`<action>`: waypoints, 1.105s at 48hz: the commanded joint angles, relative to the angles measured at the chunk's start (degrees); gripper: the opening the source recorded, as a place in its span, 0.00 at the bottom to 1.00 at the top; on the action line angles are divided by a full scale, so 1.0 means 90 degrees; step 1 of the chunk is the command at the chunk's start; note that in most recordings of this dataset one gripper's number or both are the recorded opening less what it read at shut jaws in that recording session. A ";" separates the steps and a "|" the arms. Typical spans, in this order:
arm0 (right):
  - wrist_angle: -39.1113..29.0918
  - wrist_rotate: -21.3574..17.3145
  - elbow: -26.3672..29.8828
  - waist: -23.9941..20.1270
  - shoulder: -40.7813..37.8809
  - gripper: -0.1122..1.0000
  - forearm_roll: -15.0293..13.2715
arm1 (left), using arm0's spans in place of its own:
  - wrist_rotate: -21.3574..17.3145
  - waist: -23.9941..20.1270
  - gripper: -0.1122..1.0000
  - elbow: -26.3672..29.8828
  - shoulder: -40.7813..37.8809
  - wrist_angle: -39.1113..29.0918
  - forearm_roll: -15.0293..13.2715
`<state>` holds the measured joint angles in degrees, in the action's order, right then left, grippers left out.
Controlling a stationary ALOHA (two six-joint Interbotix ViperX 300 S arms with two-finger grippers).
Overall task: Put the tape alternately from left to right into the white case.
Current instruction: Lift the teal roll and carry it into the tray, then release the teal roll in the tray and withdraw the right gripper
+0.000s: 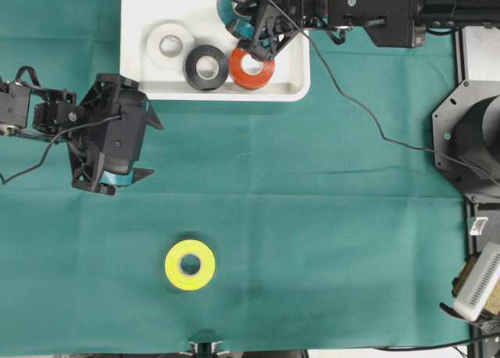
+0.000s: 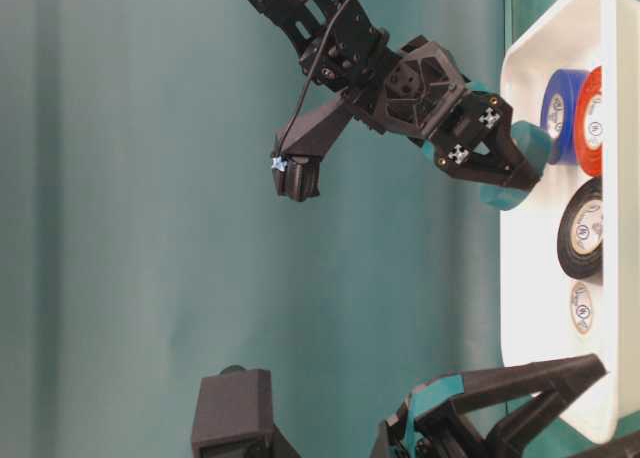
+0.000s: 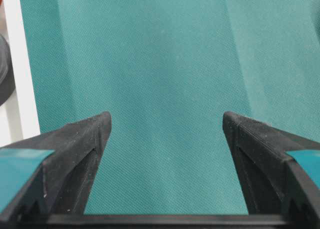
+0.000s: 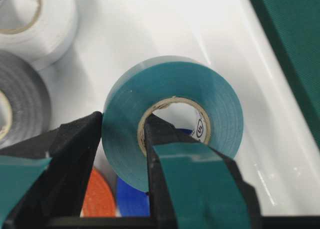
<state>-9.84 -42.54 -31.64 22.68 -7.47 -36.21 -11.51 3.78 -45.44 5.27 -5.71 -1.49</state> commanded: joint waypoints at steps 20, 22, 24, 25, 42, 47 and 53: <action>0.0098 0.0010 0.0166 0.0010 0.0098 0.02 -0.0127 | 0.0010 0.0029 0.80 0.0049 0.0098 0.0039 0.0000; 0.0098 0.0010 0.0166 0.0000 0.0098 0.02 -0.0137 | 0.0010 0.0020 0.80 0.0049 0.0098 0.0039 0.0000; 0.0098 0.0010 0.0166 0.0000 0.0098 0.02 -0.0137 | 0.0010 0.0020 0.80 0.0049 0.0098 0.0039 0.0000; 0.0098 0.0010 0.0166 0.0000 0.0098 0.02 -0.0137 | 0.0010 0.0020 0.80 0.0049 0.0098 0.0039 0.0000; 0.0098 -0.0020 0.0176 0.0010 0.0107 0.16 -0.0137 | 0.0010 0.0029 0.80 0.0049 0.0098 0.0039 0.0000; 0.0098 -0.0020 0.0156 0.0010 0.0107 0.37 -0.0137 | 0.0010 0.0020 0.80 0.0049 0.0098 0.0039 -0.0010; 0.0098 -0.0020 0.0137 0.0000 0.0107 0.70 -0.0127 | 0.0010 0.0020 0.80 0.0049 0.0088 0.0039 0.0000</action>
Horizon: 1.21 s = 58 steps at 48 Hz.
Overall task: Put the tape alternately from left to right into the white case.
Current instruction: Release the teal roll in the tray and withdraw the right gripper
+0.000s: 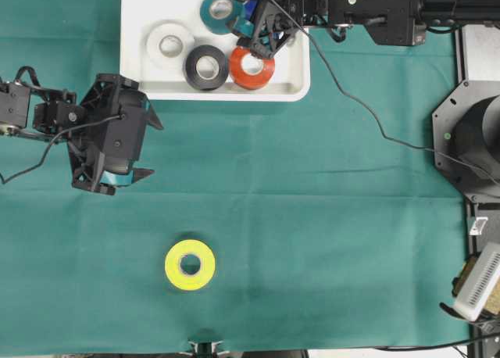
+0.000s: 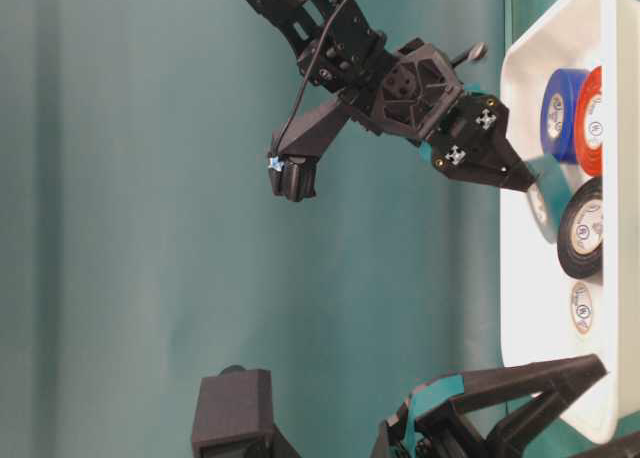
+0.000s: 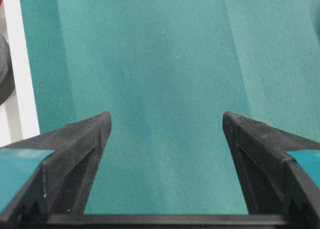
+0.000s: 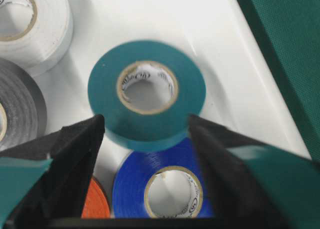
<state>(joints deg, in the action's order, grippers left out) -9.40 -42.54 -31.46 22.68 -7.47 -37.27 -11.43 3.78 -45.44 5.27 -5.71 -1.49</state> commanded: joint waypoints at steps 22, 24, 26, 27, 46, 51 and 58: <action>0.0059 -0.0039 -0.0166 -0.0400 0.0596 0.72 -0.0020 | 0.0010 0.0029 0.80 0.0049 0.0078 0.0039 -0.0010; 0.0078 -0.0039 -0.0244 -0.0479 0.0664 0.72 -0.0010 | 0.0020 0.0020 0.80 0.0049 0.0078 0.0039 0.0000; 0.0117 -0.0039 -0.0322 -0.0566 0.0742 0.72 -0.0020 | 0.0020 0.0020 0.80 0.0049 0.0068 0.0039 -0.0010; 0.0146 -0.0039 -0.0352 -0.0605 0.0781 0.72 -0.0020 | 0.0020 0.0029 0.80 0.0059 0.0068 0.0039 -0.0010; 0.1387 -0.0039 -0.1221 -0.1221 0.1484 0.72 -0.0020 | 0.0029 0.0029 0.80 0.0078 0.0068 0.0049 0.0000; 0.1641 -0.0029 -0.1445 -0.1318 0.1660 0.72 -0.0020 | 0.0039 0.0029 0.80 0.0078 0.0068 0.0049 0.0000; 0.1816 -0.0010 -0.1768 -0.1455 0.1904 0.72 -0.0020 | 0.0039 0.0029 0.80 0.0068 0.0068 0.0039 -0.0010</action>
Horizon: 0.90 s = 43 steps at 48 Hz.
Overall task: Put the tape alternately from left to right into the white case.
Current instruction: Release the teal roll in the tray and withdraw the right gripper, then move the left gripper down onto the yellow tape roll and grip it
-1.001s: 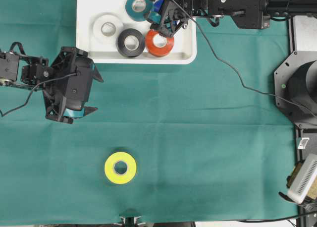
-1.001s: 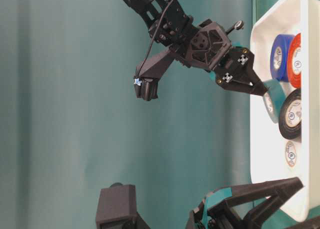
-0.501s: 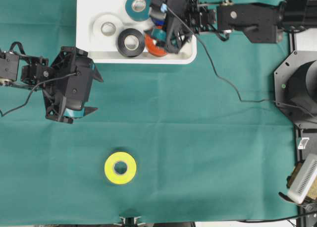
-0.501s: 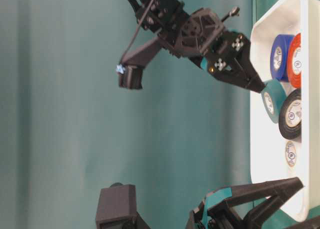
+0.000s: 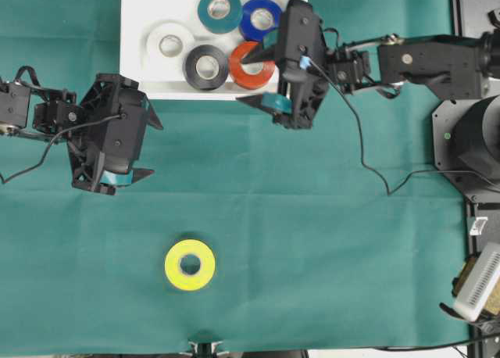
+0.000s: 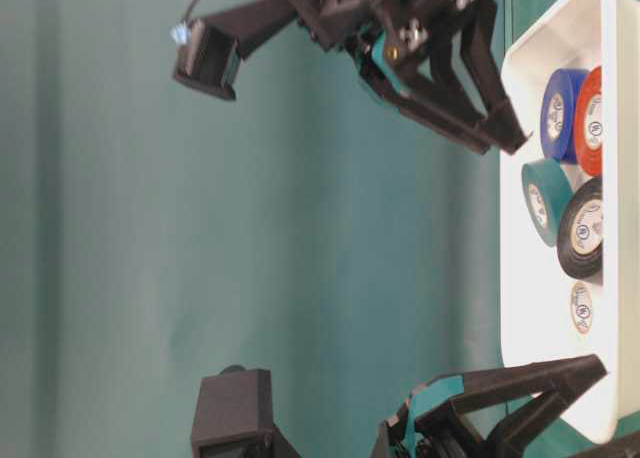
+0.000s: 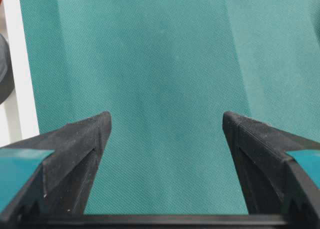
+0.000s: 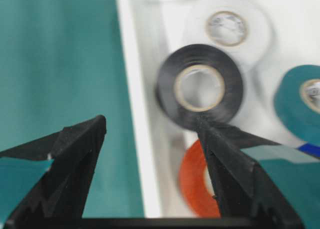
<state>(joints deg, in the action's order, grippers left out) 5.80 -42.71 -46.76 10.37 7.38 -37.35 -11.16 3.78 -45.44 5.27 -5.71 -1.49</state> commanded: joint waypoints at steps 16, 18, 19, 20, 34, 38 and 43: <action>0.0273 0.0010 -0.0654 -0.0537 0.0801 0.72 0.0000 | 0.0205 0.0029 0.80 0.0049 0.0068 0.0039 -0.0010; 0.0303 0.0010 -0.0703 -0.0576 0.0859 0.72 -0.0010 | 0.0205 0.0029 0.80 0.0059 0.0068 0.0039 -0.0010; 0.0313 0.0010 -0.0723 -0.0596 0.0889 0.72 -0.0010 | 0.0205 0.0029 0.80 0.0059 0.0068 0.0039 -0.0010; 0.0332 0.0010 -0.0752 -0.0625 0.0908 0.72 -0.0010 | 0.0205 0.0020 0.80 0.0059 0.0068 0.0039 -0.0010; 0.0635 -0.0010 -0.1055 -0.0879 0.1143 0.72 -0.0010 | 0.0205 0.0029 0.80 0.0078 0.0068 0.0039 -0.0010; 0.0645 -0.0010 -0.1104 -0.0898 0.1182 0.72 -0.0010 | 0.0205 0.0039 0.80 0.0068 0.0068 0.0039 -0.0010; 0.0645 -0.0010 -0.1104 -0.0908 0.1201 0.72 0.0000 | 0.0205 0.0039 0.80 0.0068 0.0068 0.0049 0.0000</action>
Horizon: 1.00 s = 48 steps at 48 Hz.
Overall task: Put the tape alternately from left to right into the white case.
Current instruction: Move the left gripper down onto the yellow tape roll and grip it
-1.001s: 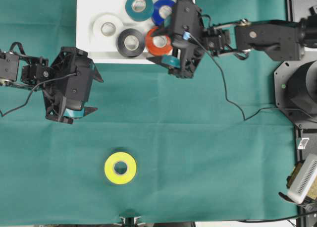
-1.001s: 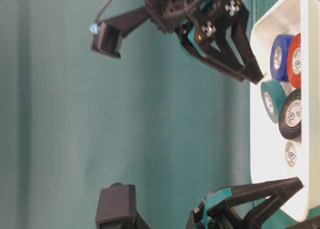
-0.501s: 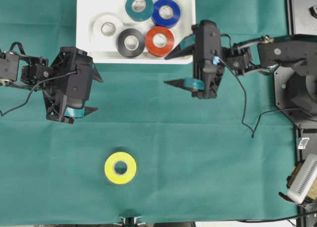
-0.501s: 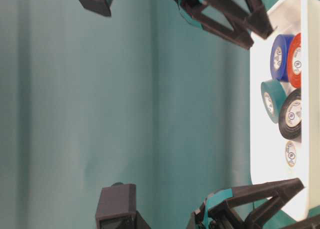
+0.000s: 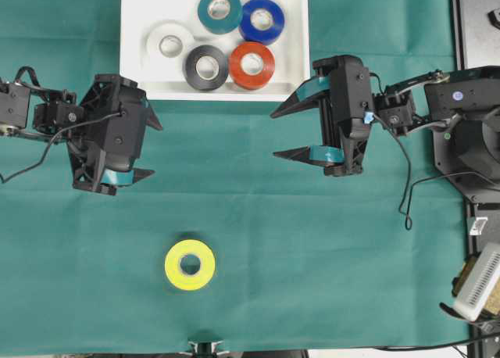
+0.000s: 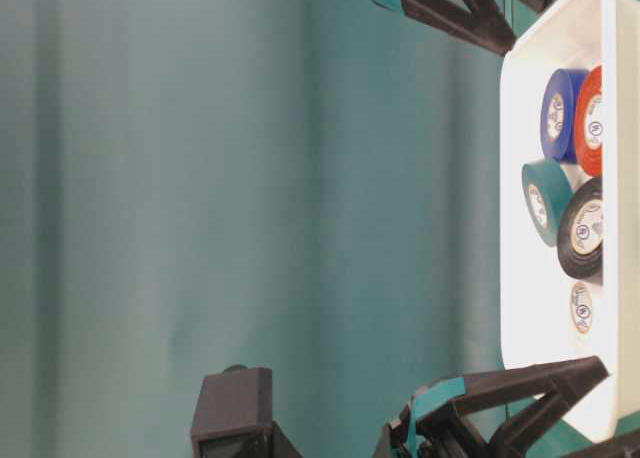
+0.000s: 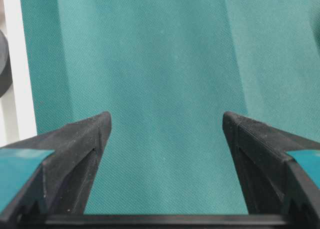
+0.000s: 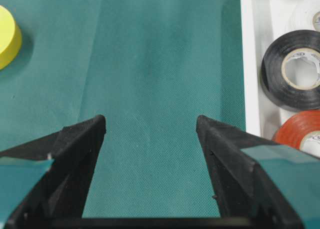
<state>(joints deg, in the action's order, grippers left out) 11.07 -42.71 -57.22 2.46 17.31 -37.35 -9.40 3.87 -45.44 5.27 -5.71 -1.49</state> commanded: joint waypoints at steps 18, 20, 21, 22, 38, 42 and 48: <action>0.0029 0.0010 0.0088 -0.0029 0.0088 0.72 -0.0010 | 0.0186 0.0107 0.80 0.0059 0.0059 0.0049 0.0000; 0.0029 0.0010 0.0078 -0.0029 0.0088 0.72 -0.0010 | 0.0254 0.0146 0.80 0.0068 0.0068 0.0039 -0.0010; 0.0029 0.0010 0.0078 -0.0029 0.0088 0.72 -0.0010 | 0.0283 0.0156 0.80 0.0068 0.0068 0.0039 -0.0010; 0.0029 0.0010 0.0068 -0.0029 0.0088 0.72 -0.0010 | 0.0312 0.0186 0.80 0.0068 0.0059 0.0039 -0.0010; 0.0029 0.0020 0.0078 -0.0020 0.0088 0.72 0.0000 | 0.1074 0.0703 0.80 0.0059 0.0059 0.0039 -0.0010; 0.0029 0.0020 0.0068 -0.0029 0.0088 0.72 -0.0010 | 0.1299 0.0850 0.80 0.0088 0.0059 0.0049 -0.0010; 0.0039 0.0020 0.0059 -0.0029 0.0088 0.72 0.0000 | 0.1563 0.1064 0.80 0.0156 -0.0020 0.0049 -0.0010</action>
<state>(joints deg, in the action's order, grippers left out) 11.07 -42.63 -57.22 2.37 17.40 -37.35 3.87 12.30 -45.35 5.10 -5.71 -1.49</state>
